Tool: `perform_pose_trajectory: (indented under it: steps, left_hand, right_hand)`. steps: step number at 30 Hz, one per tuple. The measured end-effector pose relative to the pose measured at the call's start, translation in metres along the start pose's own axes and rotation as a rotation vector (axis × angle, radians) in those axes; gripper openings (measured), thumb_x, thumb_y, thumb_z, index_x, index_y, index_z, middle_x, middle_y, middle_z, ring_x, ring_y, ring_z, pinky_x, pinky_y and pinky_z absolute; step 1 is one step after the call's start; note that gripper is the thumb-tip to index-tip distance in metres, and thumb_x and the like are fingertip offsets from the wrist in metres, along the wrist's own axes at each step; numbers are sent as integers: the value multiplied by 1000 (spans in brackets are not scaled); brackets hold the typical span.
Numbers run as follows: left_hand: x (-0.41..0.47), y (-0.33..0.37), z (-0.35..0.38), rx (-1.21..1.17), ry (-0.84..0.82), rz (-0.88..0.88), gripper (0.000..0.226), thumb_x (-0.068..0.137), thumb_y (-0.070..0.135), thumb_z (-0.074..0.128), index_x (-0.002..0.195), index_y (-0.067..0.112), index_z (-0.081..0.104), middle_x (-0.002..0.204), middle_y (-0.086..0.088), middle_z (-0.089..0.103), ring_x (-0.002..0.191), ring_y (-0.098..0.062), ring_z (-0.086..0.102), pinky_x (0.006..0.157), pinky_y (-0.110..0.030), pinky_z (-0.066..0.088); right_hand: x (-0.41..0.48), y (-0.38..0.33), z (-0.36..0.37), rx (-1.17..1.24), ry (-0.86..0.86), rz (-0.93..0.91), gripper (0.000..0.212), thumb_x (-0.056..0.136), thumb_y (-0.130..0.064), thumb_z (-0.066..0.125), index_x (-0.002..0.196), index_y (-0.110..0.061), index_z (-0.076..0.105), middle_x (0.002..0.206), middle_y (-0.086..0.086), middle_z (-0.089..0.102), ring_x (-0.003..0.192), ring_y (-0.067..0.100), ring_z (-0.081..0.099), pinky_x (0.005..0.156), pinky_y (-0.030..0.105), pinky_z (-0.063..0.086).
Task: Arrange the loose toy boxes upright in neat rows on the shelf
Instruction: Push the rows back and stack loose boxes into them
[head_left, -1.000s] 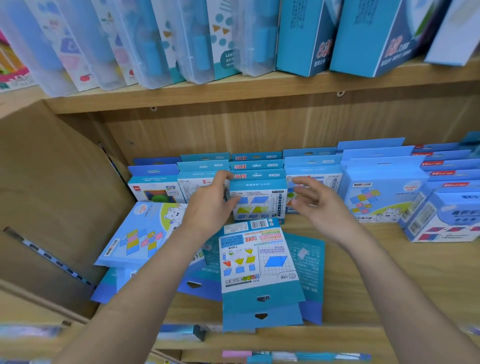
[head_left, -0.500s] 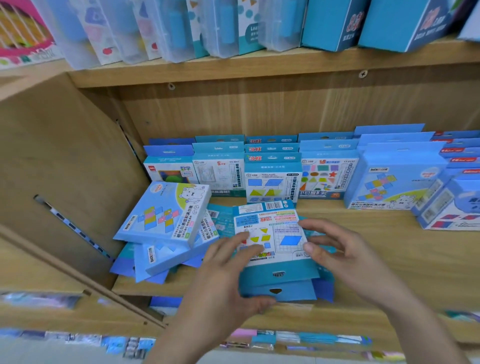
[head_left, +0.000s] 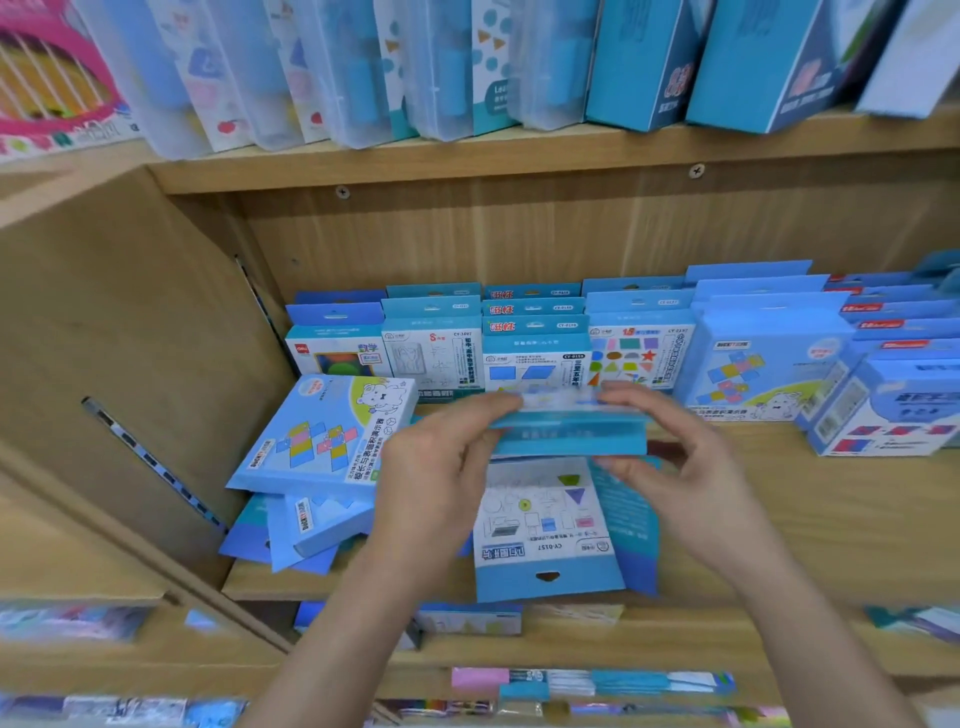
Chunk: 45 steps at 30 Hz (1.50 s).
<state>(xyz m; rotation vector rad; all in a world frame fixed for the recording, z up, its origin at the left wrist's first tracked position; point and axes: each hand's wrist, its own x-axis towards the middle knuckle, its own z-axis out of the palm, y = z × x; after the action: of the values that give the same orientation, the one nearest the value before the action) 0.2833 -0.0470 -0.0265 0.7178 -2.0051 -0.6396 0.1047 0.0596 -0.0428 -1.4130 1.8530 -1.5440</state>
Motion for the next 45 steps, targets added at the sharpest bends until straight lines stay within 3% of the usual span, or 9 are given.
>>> perform_pose_trajectory:
  steps: [5,9,15,19,22,28,36,41,45]
  left_hand:
    - [19,23,0,-572,-48,-310,45,74,26,70,117,28,54,102,10,70,97,-6,64,79,-21,53]
    - [6,30,11,-536,-249,-292,59,82,5,68,123,40,43,108,6,70,102,-13,65,81,-33,56]
    - [3,34,17,-598,-256,-313,59,83,3,66,122,41,45,102,4,72,97,-16,68,80,-39,57]
    - [0,34,23,-571,-290,-331,60,84,3,66,122,43,45,105,3,71,99,-16,66,85,-43,55]
    - [-3,31,24,-456,-354,-299,59,86,8,66,121,48,42,111,11,68,104,-3,61,90,-30,51]
    - [-14,-6,14,420,-595,-150,60,83,52,61,137,42,36,153,12,20,140,-11,14,111,-23,14]
    - [-41,-17,51,334,-582,-206,52,87,55,54,135,44,42,157,11,12,146,-15,0,115,-25,8]
    - [-42,-15,78,151,-535,-174,50,83,51,63,130,42,50,157,8,13,144,-12,-1,113,-21,8]
    - [-42,-9,99,63,-491,-178,48,78,46,68,124,38,56,156,9,13,143,-11,2,116,-27,18]
  right_hand:
    - [10,-25,-22,228,156,23,25,77,-10,71,96,-27,67,90,-18,73,86,2,67,75,20,52]
    - [7,-29,-30,371,196,109,24,68,-27,65,91,-22,68,84,-15,74,80,1,68,66,15,53]
    - [-1,-29,-37,394,216,170,28,66,-31,66,93,-22,68,90,-8,75,88,10,70,73,24,58]
    - [-6,-27,-46,384,194,165,42,74,-19,68,115,-23,58,98,-3,74,89,15,70,71,25,58]
    - [-8,-30,-57,295,118,114,51,80,-4,67,115,-38,53,97,-7,73,83,9,70,66,21,56]
    - [14,-32,-79,68,192,9,43,80,1,68,98,-37,59,91,-19,70,81,2,69,71,18,55]
    - [38,-26,-74,172,218,29,38,79,1,69,104,-27,59,98,-11,71,92,7,67,79,20,54]
    - [41,-22,-68,214,199,61,32,81,5,65,93,-23,55,92,-13,73,85,6,69,70,17,53]
    - [46,-22,-72,206,207,72,32,83,2,65,100,-21,52,99,-9,71,87,7,69,73,19,54]
